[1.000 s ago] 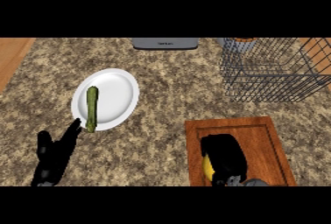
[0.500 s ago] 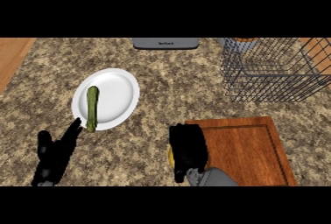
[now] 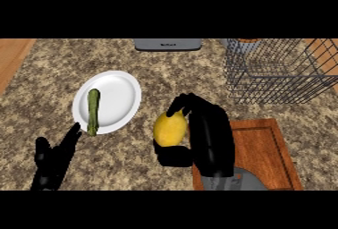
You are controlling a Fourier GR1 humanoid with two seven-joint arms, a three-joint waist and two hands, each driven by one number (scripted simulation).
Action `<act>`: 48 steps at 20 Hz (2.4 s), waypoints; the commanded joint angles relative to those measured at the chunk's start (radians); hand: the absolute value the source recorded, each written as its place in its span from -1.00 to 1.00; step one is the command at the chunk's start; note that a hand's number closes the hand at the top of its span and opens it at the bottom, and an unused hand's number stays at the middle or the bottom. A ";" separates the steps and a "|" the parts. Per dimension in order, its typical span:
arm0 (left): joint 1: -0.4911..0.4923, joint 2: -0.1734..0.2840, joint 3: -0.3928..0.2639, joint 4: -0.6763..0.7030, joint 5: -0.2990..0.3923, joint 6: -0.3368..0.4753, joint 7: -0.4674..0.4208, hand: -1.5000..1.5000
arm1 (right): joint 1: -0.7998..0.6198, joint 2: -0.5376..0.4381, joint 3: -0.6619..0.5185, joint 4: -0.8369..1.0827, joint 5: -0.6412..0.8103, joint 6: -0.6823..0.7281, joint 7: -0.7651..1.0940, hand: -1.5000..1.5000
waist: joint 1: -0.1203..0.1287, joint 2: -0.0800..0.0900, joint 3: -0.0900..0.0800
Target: Pick the lemon from the cutting board and place it in the basket
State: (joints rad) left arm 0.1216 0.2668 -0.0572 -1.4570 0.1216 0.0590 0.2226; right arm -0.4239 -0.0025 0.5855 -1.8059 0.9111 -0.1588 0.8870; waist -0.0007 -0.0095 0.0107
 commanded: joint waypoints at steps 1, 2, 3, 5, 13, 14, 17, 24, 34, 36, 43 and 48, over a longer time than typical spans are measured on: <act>0.025 0.014 0.021 0.051 0.017 -0.018 0.028 0.00 | -0.088 0.002 -0.105 -0.153 -0.002 -0.014 0.075 1.00 | -0.005 0.005 -0.011; 0.036 -0.011 0.003 0.075 0.013 -0.028 -0.006 0.00 | -0.049 0.002 -0.086 -0.173 0.014 -0.021 0.089 1.00 | -0.006 0.006 -0.011; 0.033 -0.037 -0.031 0.019 -0.020 0.020 0.040 0.00 | -0.178 0.002 -0.148 -0.175 0.008 0.045 0.178 1.00 | 0.000 0.005 -0.011; 0.068 -0.019 -0.004 0.029 0.004 -0.004 0.028 0.00 | -0.166 -0.033 -0.231 -0.244 0.009 0.148 0.194 1.00 | -0.006 0.005 -0.011; 0.018 -0.041 -0.017 0.070 -0.034 -0.001 0.015 0.00 | -0.345 -0.105 -0.486 -0.197 -0.073 0.256 0.219 1.00 | -0.002 0.008 -0.011; 0.034 -0.014 0.010 0.001 -0.002 -0.015 0.051 0.00 | -0.401 -0.142 -0.576 -0.174 -0.138 0.293 0.208 1.00 | 0.003 0.007 -0.011; 0.064 0.010 0.022 -0.020 0.012 -0.045 0.055 0.00 | -0.438 -0.195 -0.663 -0.084 -0.195 0.305 0.159 1.00 | 0.009 0.009 -0.011; 0.016 -0.053 -0.024 0.031 -0.056 0.000 0.039 0.00 | -0.454 -0.291 -0.740 0.160 -0.223 0.273 -0.012 1.00 | 0.010 0.013 -0.011; 0.026 -0.025 0.013 -0.046 -0.027 -0.036 0.102 0.00 | -0.480 -0.310 -0.818 0.470 -0.260 0.145 -0.232 1.00 | 0.019 0.013 -0.010; -0.035 -0.036 0.032 0.090 -0.039 -0.038 0.046 0.00 | -0.486 -0.260 -0.809 0.485 -0.263 0.093 -0.237 1.00 | 0.013 0.014 -0.011; -0.044 -0.053 0.032 0.106 -0.044 -0.049 0.027 0.00 | -0.417 -0.283 -0.930 0.631 -0.396 0.040 -0.442 1.00 | 0.009 0.014 -0.011; 0.015 -0.070 0.002 0.003 -0.073 -0.017 0.085 0.00 | -0.407 -0.335 -0.977 0.768 -0.438 0.023 -0.588 1.00 | 0.015 0.014 -0.010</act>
State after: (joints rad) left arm 0.1018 0.2289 -0.0193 -1.4620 0.0791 0.0156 0.2576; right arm -0.8498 -0.3119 -0.3567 -1.1263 0.5063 -0.1167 0.4014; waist 0.0152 -0.0024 0.0107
